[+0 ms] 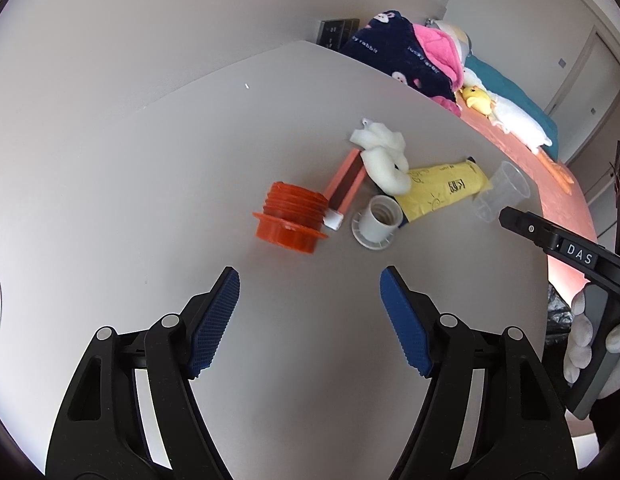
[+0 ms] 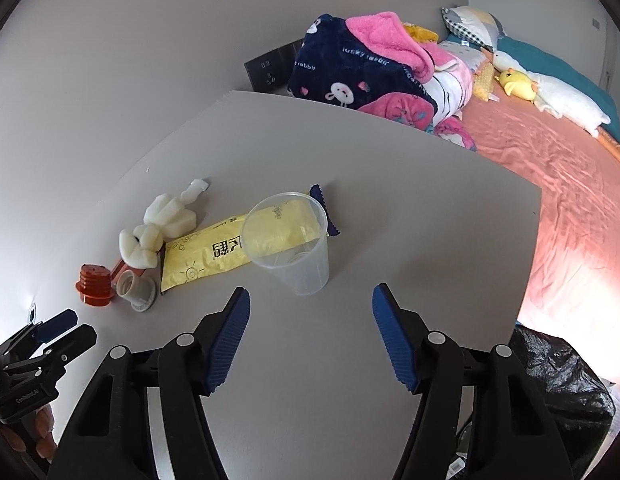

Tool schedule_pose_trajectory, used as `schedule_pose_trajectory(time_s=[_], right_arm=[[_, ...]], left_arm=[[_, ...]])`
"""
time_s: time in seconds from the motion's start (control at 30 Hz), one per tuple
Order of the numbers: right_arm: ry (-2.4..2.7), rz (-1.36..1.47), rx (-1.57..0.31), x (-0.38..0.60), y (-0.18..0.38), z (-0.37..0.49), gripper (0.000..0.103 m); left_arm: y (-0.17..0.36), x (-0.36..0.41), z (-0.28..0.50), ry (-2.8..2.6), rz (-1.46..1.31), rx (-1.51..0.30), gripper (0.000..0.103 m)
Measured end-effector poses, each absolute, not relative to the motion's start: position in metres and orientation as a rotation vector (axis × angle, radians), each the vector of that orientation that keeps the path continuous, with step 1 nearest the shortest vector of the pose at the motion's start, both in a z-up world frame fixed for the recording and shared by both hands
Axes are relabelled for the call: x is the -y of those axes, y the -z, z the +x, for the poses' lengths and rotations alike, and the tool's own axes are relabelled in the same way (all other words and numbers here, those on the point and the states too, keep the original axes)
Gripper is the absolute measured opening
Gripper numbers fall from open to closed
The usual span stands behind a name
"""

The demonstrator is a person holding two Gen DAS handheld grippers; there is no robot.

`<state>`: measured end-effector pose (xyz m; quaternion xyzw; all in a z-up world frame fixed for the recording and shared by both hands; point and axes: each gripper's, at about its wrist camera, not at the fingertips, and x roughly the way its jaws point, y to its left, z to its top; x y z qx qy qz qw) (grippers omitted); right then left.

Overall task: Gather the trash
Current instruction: 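Grasp the orange ribbed cup stack with the left tool while the right tool grasps the clear cup, then carry the orange cup stack and clear cup over the black trash bag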

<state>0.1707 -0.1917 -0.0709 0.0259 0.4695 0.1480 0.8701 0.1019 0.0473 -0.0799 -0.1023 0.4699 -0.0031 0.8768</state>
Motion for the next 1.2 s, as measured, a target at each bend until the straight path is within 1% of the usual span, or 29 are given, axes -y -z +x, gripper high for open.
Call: schedule_pose_trajectory(time_s=[0.1, 0.27, 0.33, 0.4, 0.43, 0.53, 0.63, 0.9, 1.2], right_arm=[[-0.301, 0.048, -0.988, 0.188, 0.075, 0.177, 0.065], [-0.291, 0.043, -0.996, 0.184, 0.081, 0.187, 0.062], [-0.291, 0.036, -0.996, 0.182, 0.082, 0.190, 0.062], [-0.293, 0.030, -0.999, 0.179, 0.083, 0.192, 0.058], [-0.295, 0.029, -1.000, 0.179, 0.084, 0.193, 0.056], [-0.312, 0.016, -1.000, 0.175, 0.084, 0.194, 0.038], [-0.318, 0.031, -1.006, 0.176, 0.083, 0.193, 0.037], [-0.350, 0.058, -1.020, 0.178, 0.076, 0.185, 0.037], [-0.381, 0.072, -1.001, 0.184, 0.058, 0.170, 0.037]], left_arm=[[0.081, -0.049, 0.108, 0.003, -0.198, -0.976, 0.070], [0.082, -0.051, 0.118, 0.007, -0.176, -0.972, 0.064], [0.084, -0.053, 0.122, 0.007, -0.169, -0.974, 0.063], [0.086, -0.056, 0.124, 0.006, -0.168, -0.976, 0.062], [0.087, -0.057, 0.126, 0.008, -0.169, -0.979, 0.059], [0.089, -0.059, 0.129, 0.013, -0.166, -0.987, 0.053], [0.092, -0.060, 0.131, 0.020, -0.170, -0.992, 0.042], [0.090, -0.065, 0.122, 0.012, -0.212, -0.982, 0.042], [0.073, -0.058, 0.108, 0.019, -0.207, -0.945, 0.042]])
